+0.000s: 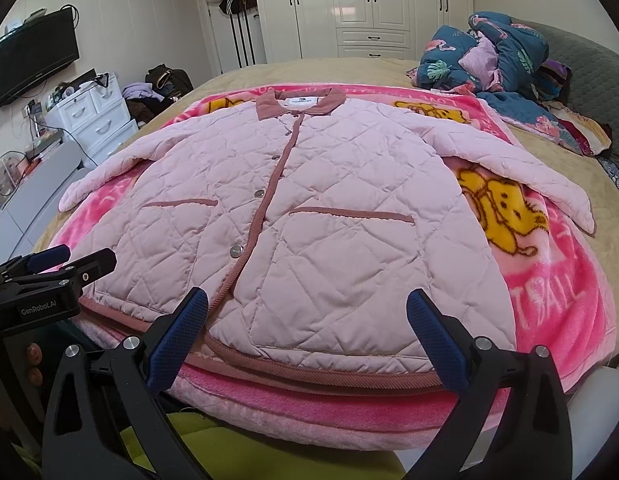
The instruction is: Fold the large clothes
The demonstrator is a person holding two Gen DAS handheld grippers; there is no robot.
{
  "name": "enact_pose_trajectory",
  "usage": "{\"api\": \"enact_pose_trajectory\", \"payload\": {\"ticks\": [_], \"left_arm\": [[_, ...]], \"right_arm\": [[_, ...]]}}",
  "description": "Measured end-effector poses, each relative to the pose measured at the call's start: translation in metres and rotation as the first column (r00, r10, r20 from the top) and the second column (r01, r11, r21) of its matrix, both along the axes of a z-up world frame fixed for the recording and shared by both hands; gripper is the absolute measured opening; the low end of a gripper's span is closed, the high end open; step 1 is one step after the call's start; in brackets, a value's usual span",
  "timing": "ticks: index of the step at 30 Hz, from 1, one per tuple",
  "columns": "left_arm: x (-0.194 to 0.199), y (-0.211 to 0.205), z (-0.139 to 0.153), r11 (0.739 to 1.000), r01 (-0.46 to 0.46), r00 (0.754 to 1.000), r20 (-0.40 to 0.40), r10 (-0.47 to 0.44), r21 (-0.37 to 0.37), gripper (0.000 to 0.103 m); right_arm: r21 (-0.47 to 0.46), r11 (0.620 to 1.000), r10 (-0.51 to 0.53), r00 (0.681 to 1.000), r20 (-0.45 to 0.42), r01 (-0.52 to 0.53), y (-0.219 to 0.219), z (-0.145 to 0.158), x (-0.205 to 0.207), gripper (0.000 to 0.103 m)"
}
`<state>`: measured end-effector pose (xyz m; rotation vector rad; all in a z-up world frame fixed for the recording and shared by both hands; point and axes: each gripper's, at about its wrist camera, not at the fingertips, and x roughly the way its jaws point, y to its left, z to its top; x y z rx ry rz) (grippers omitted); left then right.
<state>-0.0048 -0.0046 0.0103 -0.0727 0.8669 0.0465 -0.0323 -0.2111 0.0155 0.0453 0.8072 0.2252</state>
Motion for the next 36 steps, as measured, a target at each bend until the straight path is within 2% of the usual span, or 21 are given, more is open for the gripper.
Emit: {"api": "enact_pose_trajectory", "payload": {"ticks": [24,36], "left_arm": [[-0.002,-0.001,0.002,1.000,-0.001,1.000,-0.003,0.001,0.002,0.094],[0.018,0.004,0.002,1.000,-0.012,1.000,-0.006,0.012,0.001,0.094]], "right_arm": [[0.009,1.000,0.007,1.000,-0.006,-0.007,0.001,-0.003,0.002,0.099],[0.051,0.999,0.020,1.000,-0.010,-0.019,-0.001,0.000,0.028,0.099]]}}
